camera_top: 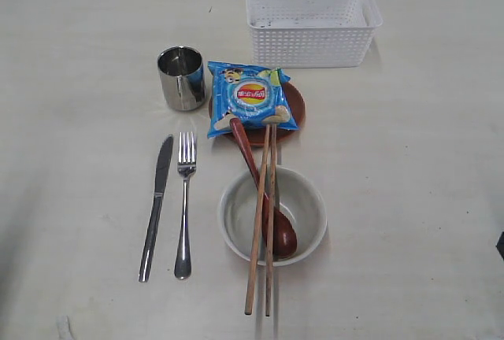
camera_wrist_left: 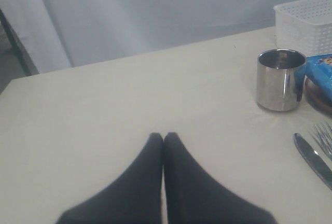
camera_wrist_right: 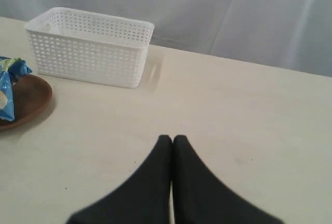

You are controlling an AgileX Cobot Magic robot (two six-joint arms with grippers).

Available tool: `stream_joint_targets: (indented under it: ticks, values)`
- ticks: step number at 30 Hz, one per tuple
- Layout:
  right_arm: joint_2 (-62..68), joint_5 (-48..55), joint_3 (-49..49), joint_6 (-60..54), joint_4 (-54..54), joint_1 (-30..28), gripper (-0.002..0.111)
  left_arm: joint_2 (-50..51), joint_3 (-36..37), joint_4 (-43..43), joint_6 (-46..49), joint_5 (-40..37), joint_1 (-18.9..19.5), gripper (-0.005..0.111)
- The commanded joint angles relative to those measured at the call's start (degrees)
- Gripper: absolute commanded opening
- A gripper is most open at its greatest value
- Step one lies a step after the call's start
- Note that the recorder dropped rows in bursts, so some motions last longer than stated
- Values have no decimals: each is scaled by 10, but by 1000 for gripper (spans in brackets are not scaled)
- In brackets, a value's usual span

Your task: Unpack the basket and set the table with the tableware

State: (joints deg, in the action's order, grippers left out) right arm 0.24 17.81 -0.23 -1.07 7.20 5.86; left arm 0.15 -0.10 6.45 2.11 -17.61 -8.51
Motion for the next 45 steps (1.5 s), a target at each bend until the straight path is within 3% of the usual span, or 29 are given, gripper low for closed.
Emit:
stream_joint_targets:
  ticks: [1,45]
  values:
    - [-2,10,2,-2,-19,-4,0,-2,1,-8,-2,5,3,0]
    - [-2,10,2,1,-33,-4,0,-2,1,-8,-2,5,3,0]
